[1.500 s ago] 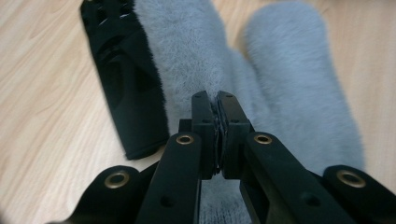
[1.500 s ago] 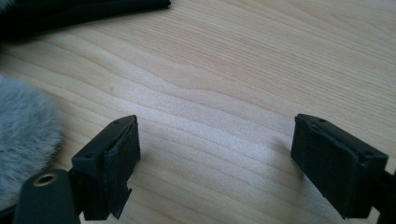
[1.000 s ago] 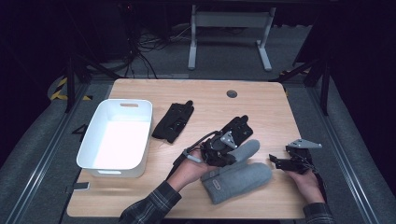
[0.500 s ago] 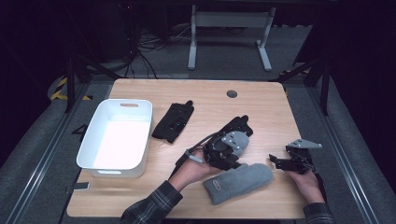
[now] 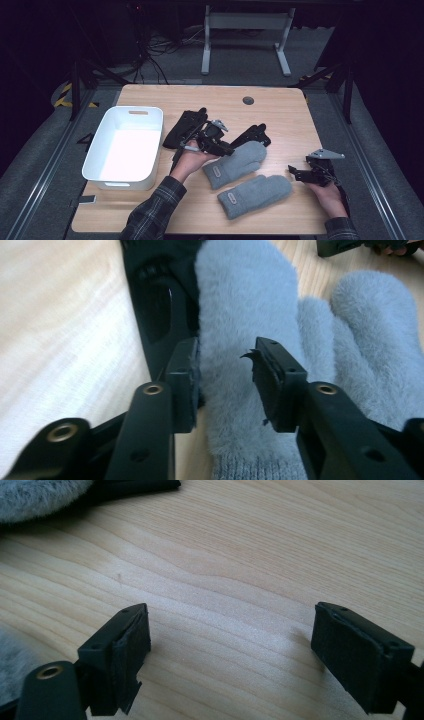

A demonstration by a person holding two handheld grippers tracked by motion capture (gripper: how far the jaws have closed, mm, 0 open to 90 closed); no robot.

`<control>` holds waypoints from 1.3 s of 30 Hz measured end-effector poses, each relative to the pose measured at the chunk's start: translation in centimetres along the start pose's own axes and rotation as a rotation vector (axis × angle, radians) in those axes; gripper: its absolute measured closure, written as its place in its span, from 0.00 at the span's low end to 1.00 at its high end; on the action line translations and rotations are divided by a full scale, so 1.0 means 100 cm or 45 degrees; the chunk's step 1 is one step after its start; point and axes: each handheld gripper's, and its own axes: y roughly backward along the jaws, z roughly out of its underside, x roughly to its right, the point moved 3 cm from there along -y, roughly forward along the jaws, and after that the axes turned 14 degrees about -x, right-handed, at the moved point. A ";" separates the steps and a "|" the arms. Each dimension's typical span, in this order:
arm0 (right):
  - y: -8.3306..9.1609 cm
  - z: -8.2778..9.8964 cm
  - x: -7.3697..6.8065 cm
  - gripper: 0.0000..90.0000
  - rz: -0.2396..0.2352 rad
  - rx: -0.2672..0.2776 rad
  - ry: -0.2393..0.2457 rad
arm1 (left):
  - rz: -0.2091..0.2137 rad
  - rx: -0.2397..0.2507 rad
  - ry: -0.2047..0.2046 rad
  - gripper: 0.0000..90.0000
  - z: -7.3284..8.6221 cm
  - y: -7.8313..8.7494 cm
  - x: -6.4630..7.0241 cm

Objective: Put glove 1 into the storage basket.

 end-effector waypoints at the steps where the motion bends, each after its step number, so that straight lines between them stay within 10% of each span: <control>1: 0.000 0.000 0.000 0.19 0.000 0.000 0.000 | -0.004 -0.015 0.001 0.67 0.001 -0.004 -0.001; 8: 0.000 0.000 -0.001 0.24 0.003 0.007 0.006 | -0.017 -0.068 0.004 0.65 0.007 -0.024 0.000; 12: 0.009 -0.004 -0.005 0.50 -0.024 -0.012 0.045 | -0.022 -0.080 -0.014 0.87 0.006 -0.023 0.003; 20: 0.045 -0.010 -0.048 1.00 -0.367 0.049 0.215 | -0.036 -0.045 -0.029 0.97 0.003 -0.010 0.009; 27: 0.057 -0.007 -0.089 1.00 -0.569 0.059 0.384 | -0.039 -0.019 -0.053 0.98 -0.001 0.002 0.015; 30: 0.046 -0.002 -0.121 1.00 -0.667 -0.036 0.503 | -0.038 -0.019 -0.069 0.98 -0.001 0.006 0.019; 39: 0.018 -0.006 -0.139 1.00 -0.630 -0.132 0.566 | -0.024 -0.007 -0.162 0.98 -0.005 0.021 0.038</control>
